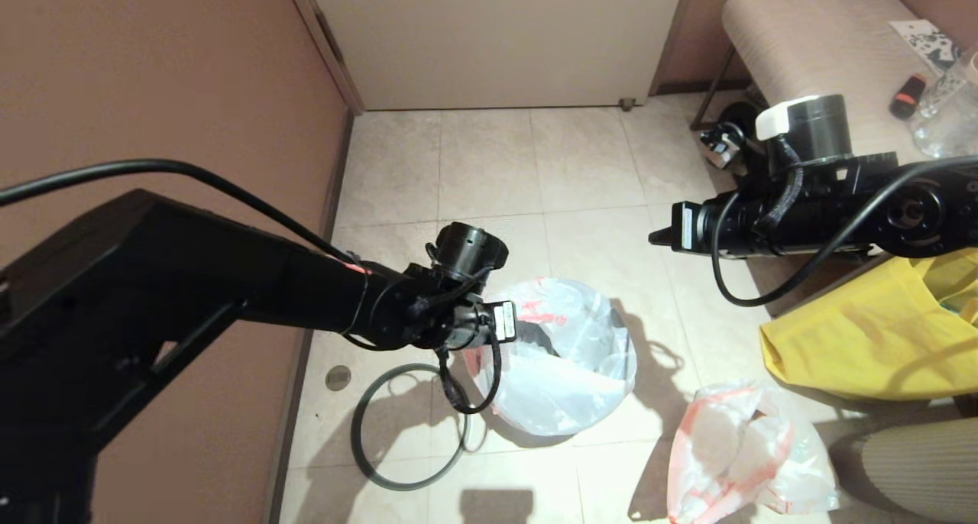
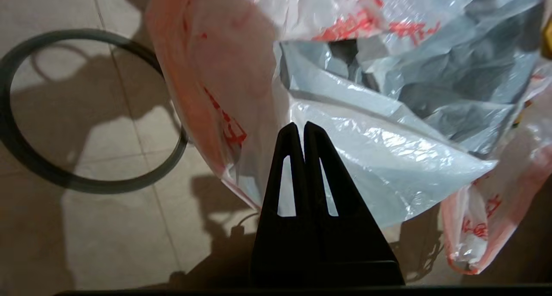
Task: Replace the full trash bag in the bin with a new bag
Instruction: Put the new garbage bag on the trash can
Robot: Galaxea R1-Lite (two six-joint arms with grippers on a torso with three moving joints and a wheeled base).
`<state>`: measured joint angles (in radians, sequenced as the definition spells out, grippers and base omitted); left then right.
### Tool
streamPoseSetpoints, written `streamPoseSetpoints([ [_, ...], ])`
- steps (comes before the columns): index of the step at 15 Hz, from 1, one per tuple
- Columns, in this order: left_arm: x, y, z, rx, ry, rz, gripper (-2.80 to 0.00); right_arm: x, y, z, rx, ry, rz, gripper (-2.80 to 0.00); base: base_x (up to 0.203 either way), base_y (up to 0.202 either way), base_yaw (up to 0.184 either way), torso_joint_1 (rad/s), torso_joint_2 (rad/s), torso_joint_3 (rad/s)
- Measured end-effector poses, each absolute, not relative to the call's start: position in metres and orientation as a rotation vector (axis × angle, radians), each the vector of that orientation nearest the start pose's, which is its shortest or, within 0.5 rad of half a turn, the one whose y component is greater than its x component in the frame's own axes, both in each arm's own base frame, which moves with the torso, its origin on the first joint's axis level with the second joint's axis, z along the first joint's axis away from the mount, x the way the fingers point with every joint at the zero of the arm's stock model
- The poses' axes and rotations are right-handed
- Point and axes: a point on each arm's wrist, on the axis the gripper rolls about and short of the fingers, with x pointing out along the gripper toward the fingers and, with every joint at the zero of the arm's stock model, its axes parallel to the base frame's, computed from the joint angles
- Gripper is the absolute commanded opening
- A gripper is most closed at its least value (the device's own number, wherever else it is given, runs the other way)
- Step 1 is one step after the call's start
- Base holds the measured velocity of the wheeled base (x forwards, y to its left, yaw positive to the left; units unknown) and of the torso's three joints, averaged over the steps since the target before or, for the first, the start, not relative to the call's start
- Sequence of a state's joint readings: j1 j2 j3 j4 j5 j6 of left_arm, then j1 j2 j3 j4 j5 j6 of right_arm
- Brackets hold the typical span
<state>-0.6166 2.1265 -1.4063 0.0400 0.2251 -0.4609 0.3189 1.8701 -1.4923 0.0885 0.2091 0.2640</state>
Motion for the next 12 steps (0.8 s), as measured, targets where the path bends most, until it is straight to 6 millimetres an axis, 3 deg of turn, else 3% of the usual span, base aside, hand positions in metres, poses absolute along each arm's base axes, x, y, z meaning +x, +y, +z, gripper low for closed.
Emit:
streamPoseSetpoints([
  [5, 0.366, -0.235, 0.084, -0.070, 0.926, -0.074, -2.80, 0.352, 0.121, 0.244, 0.227, 0.542, 0.452, -2.80, 0.000, 0.000, 0.000, 0.000, 0.00, 0.000],
  [12, 0.382, -0.233, 0.057, -0.044, 1.001, 0.035, -2.80, 0.354, 0.122, 0.242, 0.227, 0.547, 0.452, -2.80, 0.000, 0.000, 0.000, 0.000, 0.00, 0.000],
])
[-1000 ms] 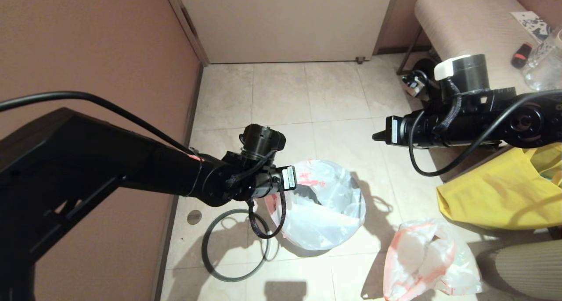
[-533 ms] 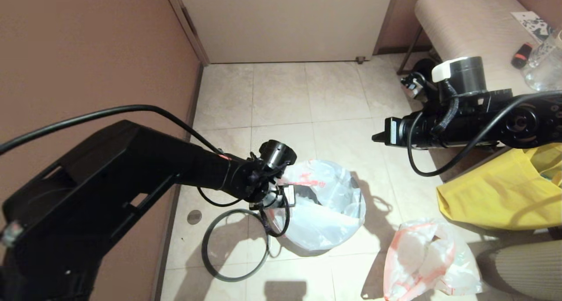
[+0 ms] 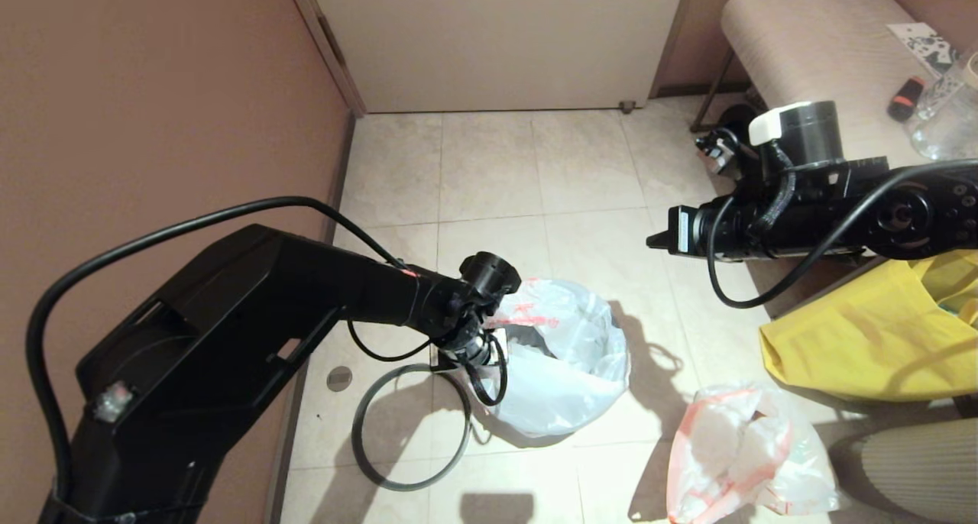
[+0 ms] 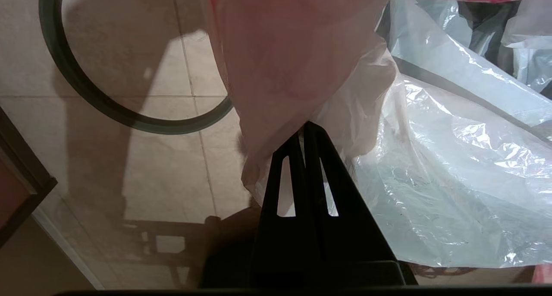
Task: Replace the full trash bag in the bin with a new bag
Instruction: Put the new garbage bag on the trash can
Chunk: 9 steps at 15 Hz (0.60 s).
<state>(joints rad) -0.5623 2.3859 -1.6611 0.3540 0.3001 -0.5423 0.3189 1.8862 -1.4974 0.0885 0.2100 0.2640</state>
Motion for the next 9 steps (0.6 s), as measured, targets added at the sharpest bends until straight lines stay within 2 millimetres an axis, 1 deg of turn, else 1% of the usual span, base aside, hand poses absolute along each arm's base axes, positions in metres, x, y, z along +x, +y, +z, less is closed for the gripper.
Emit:
streamPoseSetpoints([
  [2, 0.380, -0.233, 0.061, -0.052, 0.997, 0.028, -2.80, 0.354, 0.122, 0.242, 0.227, 0.548, 0.452, -2.80, 0.000, 0.000, 0.000, 0.000, 0.00, 0.000],
  [4, 0.375, -0.237, 0.070, -0.068, 0.988, 0.004, -2.80, 0.353, 0.122, 0.242, 0.226, 0.549, 0.453, -2.80, 0.000, 0.000, 0.000, 0.000, 0.00, 0.000],
  [6, 0.368, -0.248, 0.079, -0.078, 0.980, -0.056, -2.80, 0.352, 0.122, 0.243, 0.226, 0.549, 0.454, -2.80, 0.000, 0.000, 0.000, 0.000, 0.00, 0.000],
  [9, 0.373, -0.272, 0.097, -0.071, 0.909, -0.152, -2.80, 0.347, 0.116, 0.251, 0.231, 0.524, 0.448, -2.80, 0.000, 0.000, 0.000, 0.000, 0.00, 0.000],
])
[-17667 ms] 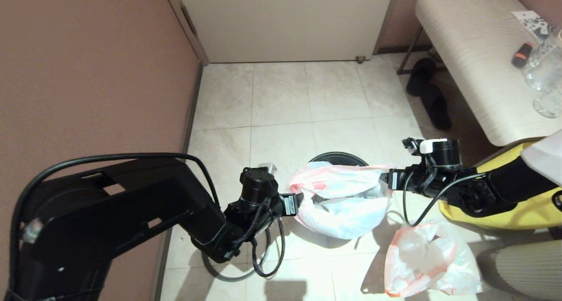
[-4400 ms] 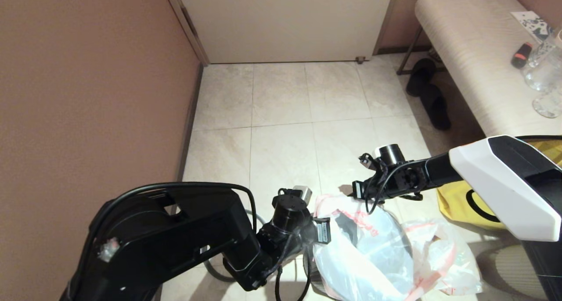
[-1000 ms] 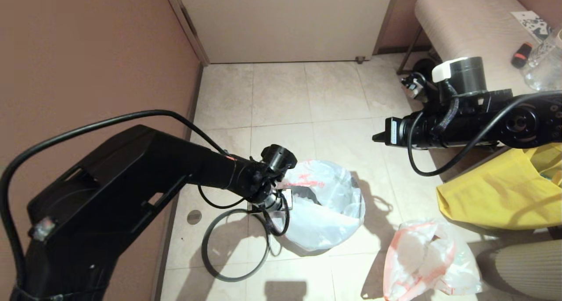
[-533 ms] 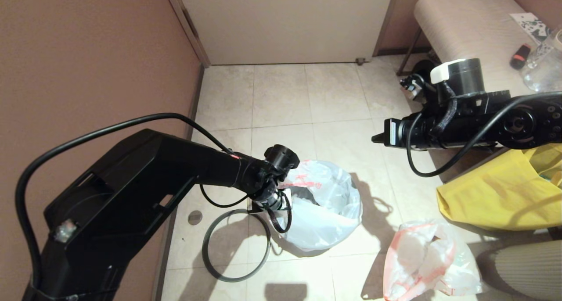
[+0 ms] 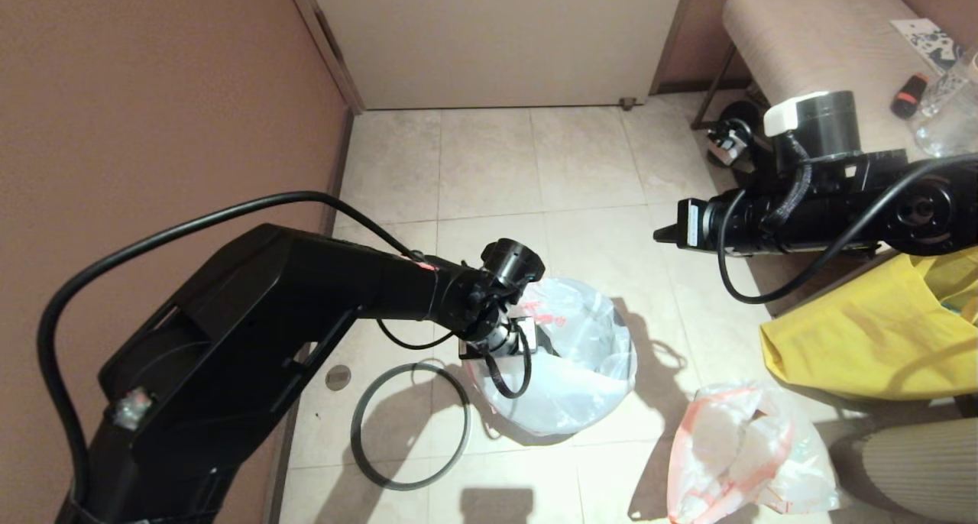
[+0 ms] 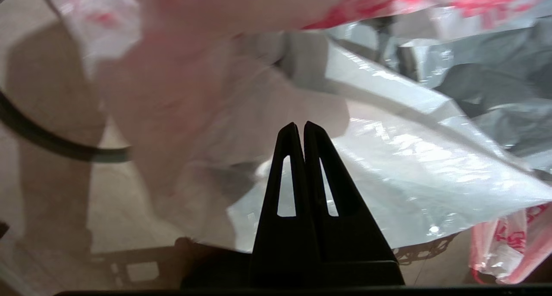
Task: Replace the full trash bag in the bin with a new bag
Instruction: Put the new garbage bag on the trash can
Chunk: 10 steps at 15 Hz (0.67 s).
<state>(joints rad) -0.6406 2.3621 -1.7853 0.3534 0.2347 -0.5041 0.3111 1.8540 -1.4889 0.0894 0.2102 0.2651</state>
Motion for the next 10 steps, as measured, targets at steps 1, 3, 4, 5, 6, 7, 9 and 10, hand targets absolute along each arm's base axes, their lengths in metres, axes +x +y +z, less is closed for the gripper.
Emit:
streamPoseSetpoints([
  [1, 0.376, -0.279, 0.103, -0.070, 0.881, -0.177, -2.80, 0.345, 0.115, 0.254, 0.233, 0.517, 0.447, -2.80, 0.000, 0.000, 0.000, 0.000, 0.00, 0.000],
  [3, 0.380, -0.293, 0.108, -0.058, 0.837, -0.224, -2.80, 0.342, 0.112, 0.259, 0.235, 0.502, 0.444, -2.80, 0.000, 0.000, 0.000, 0.000, 0.00, 0.000],
  [4, 0.379, -0.301, 0.103, -0.019, 0.833, -0.257, -2.80, 0.341, 0.110, 0.262, 0.236, 0.495, 0.442, -2.80, 0.000, 0.000, 0.000, 0.000, 0.00, 0.000],
  [5, 0.379, -0.309, 0.095, 0.022, 0.832, -0.286, -2.80, 0.340, 0.108, 0.263, 0.238, 0.489, 0.437, -2.80, 0.000, 0.000, 0.000, 0.000, 0.00, 0.000],
  [6, 0.379, -0.313, 0.085, 0.044, 0.838, -0.298, -2.80, 0.339, 0.105, 0.265, 0.239, 0.482, 0.432, -2.80, 0.000, 0.000, 0.000, 0.000, 0.00, 0.000],
  [7, 0.380, -0.318, 0.072, 0.058, 0.850, -0.304, -2.80, 0.337, 0.103, 0.267, 0.238, 0.478, 0.429, -2.80, 0.000, 0.000, 0.000, 0.000, 0.00, 0.000],
  [9, 0.384, -0.325, 0.046, 0.084, 0.855, -0.317, -2.80, 0.333, 0.101, 0.270, 0.220, 0.462, 0.435, -2.80, 0.000, 0.000, 0.000, 0.000, 0.00, 0.000],
  [10, 0.391, -0.326, 0.031, 0.093, 0.837, -0.323, -2.80, 0.330, 0.100, 0.270, 0.213, 0.460, 0.439, -2.80, 0.000, 0.000, 0.000, 0.000, 0.00, 0.000],
])
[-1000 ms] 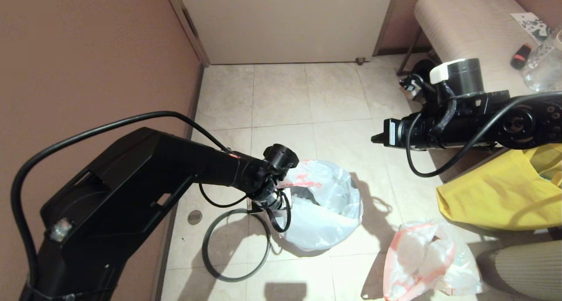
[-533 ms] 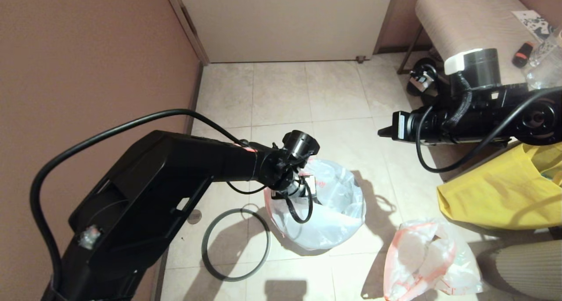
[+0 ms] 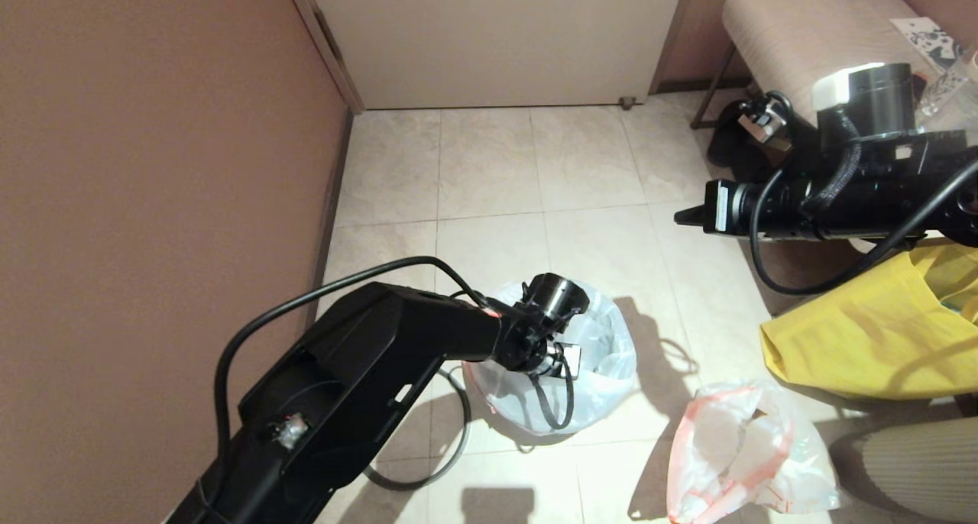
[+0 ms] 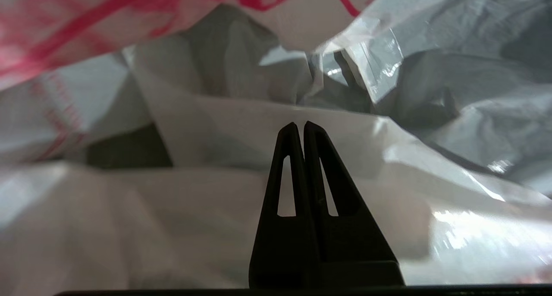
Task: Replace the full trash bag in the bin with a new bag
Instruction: Put the new garbage bag on the trash can
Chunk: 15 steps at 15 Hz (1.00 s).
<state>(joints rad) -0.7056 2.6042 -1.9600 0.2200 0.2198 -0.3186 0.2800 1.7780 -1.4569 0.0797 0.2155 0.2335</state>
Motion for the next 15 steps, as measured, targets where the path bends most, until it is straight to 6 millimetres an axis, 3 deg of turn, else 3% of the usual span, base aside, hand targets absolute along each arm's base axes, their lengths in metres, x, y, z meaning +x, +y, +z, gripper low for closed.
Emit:
streamPoseSetpoints([
  [3, 0.430, -0.315, -0.022, 0.154, 0.655, -0.359, -2.80, 0.322, 0.100, 0.271, 0.190, 0.449, 0.472, -2.80, 0.000, 0.000, 0.000, 0.000, 0.00, 0.000],
  [5, 0.457, -0.287, -0.054, 0.303, 0.573, -0.356, -2.80, 0.319, 0.100, 0.272, 0.184, 0.419, 0.492, -2.80, 0.000, 0.000, 0.000, 0.000, 0.00, 0.000],
  [7, 0.468, -0.260, -0.081, 0.398, 0.624, -0.332, -2.80, 0.315, 0.101, 0.273, 0.184, 0.415, 0.498, -2.80, 0.000, 0.000, 0.000, 0.000, 0.00, 0.000],
  [11, 0.476, -0.255, -0.090, 0.373, 0.543, -0.313, -2.80, 0.312, 0.103, 0.274, 0.180, 0.415, 0.507, -2.80, 0.000, 0.000, 0.000, 0.000, 0.00, 0.000],
  [15, 0.475, -0.264, -0.085, 0.355, 0.470, -0.308, -2.80, 0.312, 0.106, 0.272, 0.178, 0.421, 0.514, -2.80, 0.000, 0.000, 0.000, 0.000, 0.00, 0.000],
])
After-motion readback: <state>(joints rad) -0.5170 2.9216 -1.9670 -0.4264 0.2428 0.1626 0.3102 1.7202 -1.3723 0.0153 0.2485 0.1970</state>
